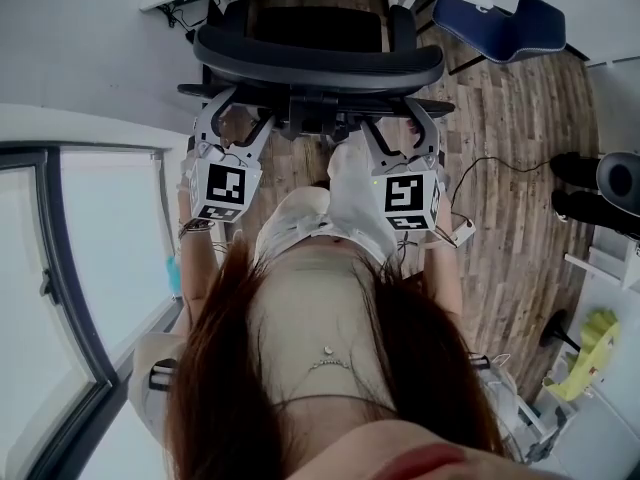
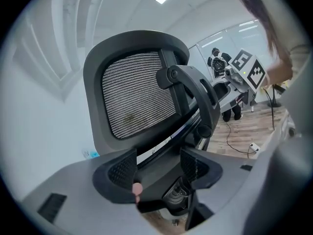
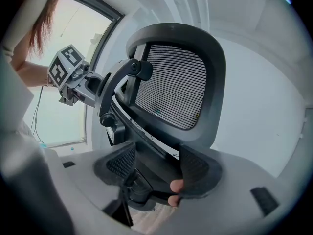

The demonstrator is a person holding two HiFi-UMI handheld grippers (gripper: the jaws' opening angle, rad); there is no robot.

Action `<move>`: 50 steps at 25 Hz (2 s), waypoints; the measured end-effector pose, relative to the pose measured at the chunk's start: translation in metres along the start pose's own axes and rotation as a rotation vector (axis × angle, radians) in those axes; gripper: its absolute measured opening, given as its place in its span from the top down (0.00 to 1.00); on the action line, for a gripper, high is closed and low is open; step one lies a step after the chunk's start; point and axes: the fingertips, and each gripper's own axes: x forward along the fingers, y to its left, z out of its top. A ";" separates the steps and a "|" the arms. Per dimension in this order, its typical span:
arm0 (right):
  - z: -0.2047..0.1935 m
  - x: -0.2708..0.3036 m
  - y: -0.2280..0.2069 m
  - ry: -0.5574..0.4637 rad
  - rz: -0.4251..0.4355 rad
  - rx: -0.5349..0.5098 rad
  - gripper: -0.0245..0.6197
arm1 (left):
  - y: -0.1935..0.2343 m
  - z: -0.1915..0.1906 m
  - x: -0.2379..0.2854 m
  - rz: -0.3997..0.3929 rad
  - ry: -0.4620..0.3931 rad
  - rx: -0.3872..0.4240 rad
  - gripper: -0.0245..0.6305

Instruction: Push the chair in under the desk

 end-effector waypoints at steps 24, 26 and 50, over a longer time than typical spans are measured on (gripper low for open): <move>-0.002 0.040 -0.040 0.002 0.023 -0.009 0.53 | 0.016 0.012 0.046 0.028 0.037 -0.023 0.55; -0.003 0.041 -0.043 -0.001 0.030 -0.012 0.53 | 0.015 0.013 0.049 0.027 0.043 -0.027 0.55; -0.002 0.075 -0.075 -0.020 0.051 -0.025 0.53 | 0.031 0.025 0.085 0.055 0.047 -0.028 0.55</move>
